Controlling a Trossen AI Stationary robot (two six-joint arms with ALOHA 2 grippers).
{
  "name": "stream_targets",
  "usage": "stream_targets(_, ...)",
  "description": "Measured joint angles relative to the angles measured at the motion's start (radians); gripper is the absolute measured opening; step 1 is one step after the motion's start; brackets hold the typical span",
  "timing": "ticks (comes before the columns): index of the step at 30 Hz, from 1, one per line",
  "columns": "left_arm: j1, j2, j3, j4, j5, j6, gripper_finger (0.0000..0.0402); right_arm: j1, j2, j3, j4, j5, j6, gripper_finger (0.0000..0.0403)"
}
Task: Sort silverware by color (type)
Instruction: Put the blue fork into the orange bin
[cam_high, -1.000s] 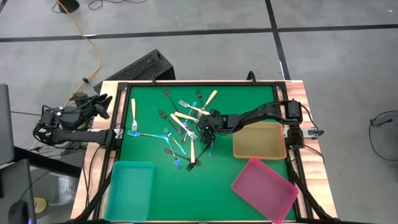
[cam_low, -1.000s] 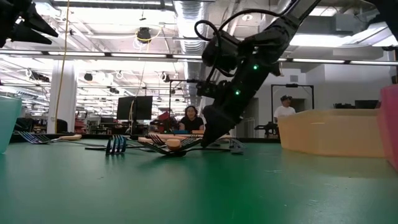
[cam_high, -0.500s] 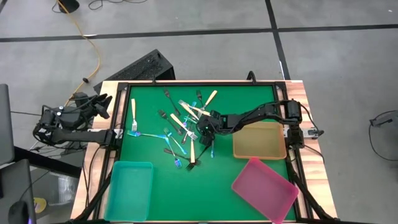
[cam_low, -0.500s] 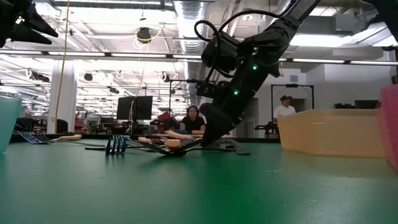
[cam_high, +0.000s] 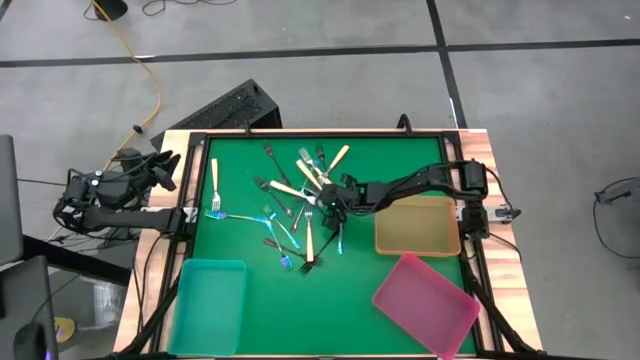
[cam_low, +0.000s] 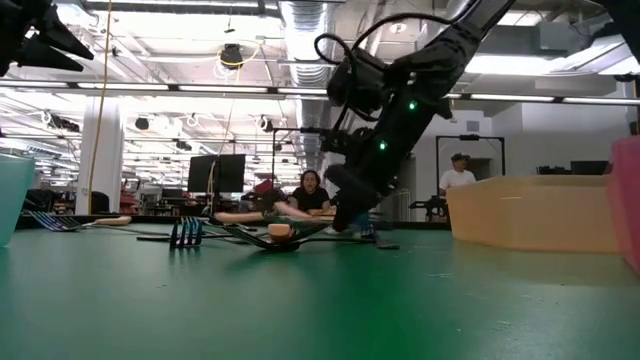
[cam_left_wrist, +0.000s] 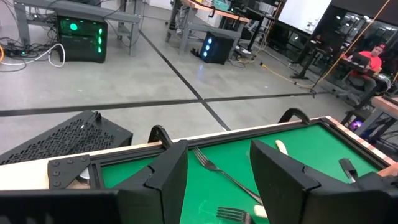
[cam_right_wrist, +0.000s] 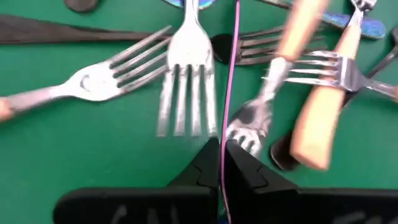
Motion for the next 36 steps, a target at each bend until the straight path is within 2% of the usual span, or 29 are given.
stream_targets(9, 0.0, 0.0, 0.0, 0.0, 0.0, 0.0, 0.0158, 0.015, -0.098, 0.002, -0.01, 0.002, 0.014, 0.0025)
stream_targets(16, 0.0, 0.0, 0.0, 0.0, 0.001, 0.0, 0.0158, 0.014, -0.181, 0.002, -0.059, 0.026, 0.014, 0.0041)
stream_targets(26, 0.0, 0.0, 0.0, 0.0, 0.001, 0.0, 0.0158, 0.014, -0.312, 0.004, -0.111, 0.027, 0.013, 0.0033)
stream_targets(31, 0.0, 0.0, 0.0, 0.0, 0.001, 0.0, 0.0158, 0.019, -0.378, 0.004, -0.185, 0.037, 0.015, 0.0037)
stream_targets(36, 0.0, 0.0, 0.0, 0.0, 0.001, 0.0, 0.0158, 0.055, -0.444, 0.004, -0.313, 0.102, 0.032, 0.0034)
